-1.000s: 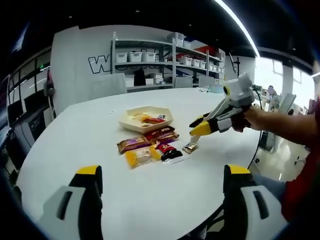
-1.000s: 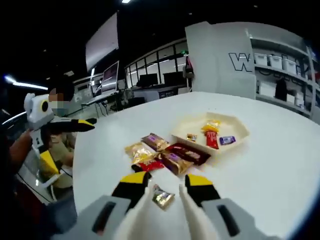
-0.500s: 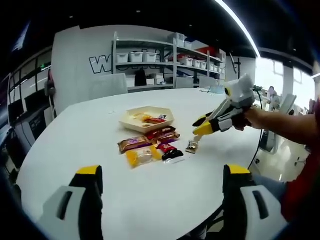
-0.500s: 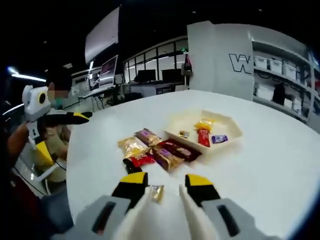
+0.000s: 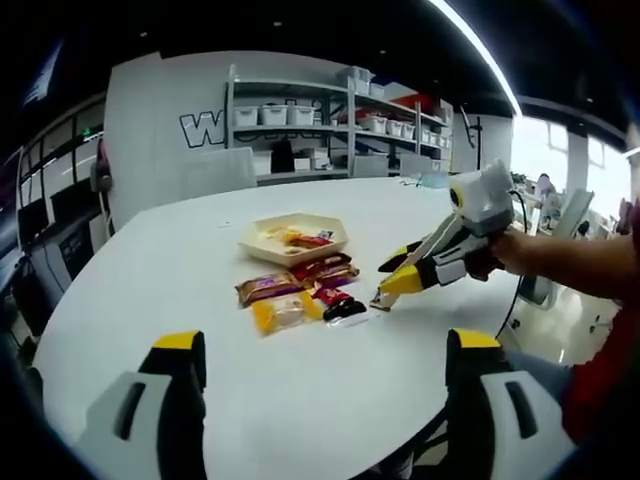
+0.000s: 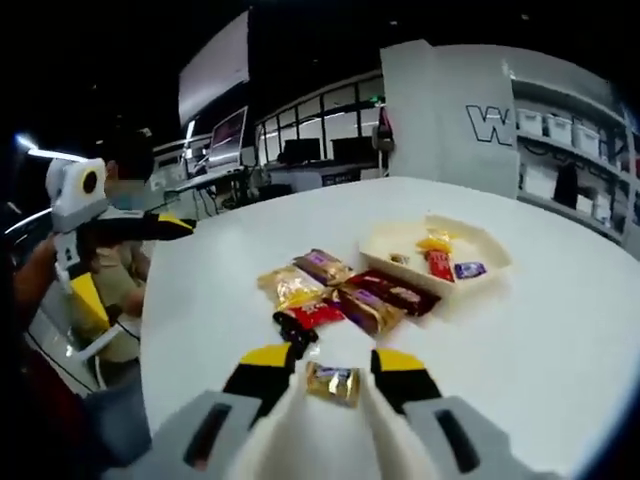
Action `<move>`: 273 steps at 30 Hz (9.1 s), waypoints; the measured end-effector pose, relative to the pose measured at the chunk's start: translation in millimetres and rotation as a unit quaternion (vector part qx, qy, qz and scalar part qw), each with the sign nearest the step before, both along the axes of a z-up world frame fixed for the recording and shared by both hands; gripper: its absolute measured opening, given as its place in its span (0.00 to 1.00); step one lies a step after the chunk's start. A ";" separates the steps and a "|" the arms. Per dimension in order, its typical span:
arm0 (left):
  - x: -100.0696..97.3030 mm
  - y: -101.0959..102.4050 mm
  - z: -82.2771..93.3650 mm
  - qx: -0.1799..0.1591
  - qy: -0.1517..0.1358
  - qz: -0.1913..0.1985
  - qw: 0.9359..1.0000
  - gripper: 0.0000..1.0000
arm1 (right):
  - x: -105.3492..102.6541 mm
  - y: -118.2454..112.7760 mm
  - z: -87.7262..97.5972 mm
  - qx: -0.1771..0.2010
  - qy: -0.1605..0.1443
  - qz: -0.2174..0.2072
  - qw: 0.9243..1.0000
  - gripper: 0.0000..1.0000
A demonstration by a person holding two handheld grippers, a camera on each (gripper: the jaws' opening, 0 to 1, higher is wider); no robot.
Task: Place the target food into the container with the food tongs after gripping and lifting it, then release it inside without dropping or visibly crushing the food.
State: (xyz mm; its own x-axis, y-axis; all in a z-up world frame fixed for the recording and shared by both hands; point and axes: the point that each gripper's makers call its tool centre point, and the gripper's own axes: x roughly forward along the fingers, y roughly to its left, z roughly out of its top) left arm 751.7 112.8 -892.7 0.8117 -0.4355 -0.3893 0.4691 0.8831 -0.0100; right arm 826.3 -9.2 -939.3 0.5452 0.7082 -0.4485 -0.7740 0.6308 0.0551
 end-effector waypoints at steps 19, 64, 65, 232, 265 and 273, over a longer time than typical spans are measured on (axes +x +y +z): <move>1.6 3.4 2.1 -0.010 -0.001 0.006 1.000 0.99 | 11.7 -4.6 35.9 0.051 -0.034 -0.051 0.997 0.15; 4.2 10.2 8.5 -0.011 -0.007 0.015 1.000 0.99 | 97.2 -5.4 87.8 0.071 -0.057 -0.066 0.994 0.16; 4.2 10.5 8.8 -0.011 -0.007 0.015 1.000 0.99 | 99.0 -5.5 87.7 0.071 -0.056 -0.068 0.994 0.16; -5.7 5.3 -1.7 -0.016 0.014 0.005 1.000 0.99 | 80.2 7.2 56.1 0.006 0.009 -0.037 0.999 0.17; -1.4 12.7 -2.8 -0.016 0.016 0.012 1.000 0.98 | 122.0 7.0 76.9 0.023 -0.007 -0.056 0.998 0.17; -0.4 13.0 -4.7 -0.014 0.019 0.012 1.000 0.98 | 130.0 11.4 78.9 0.024 -0.009 -0.055 0.998 0.17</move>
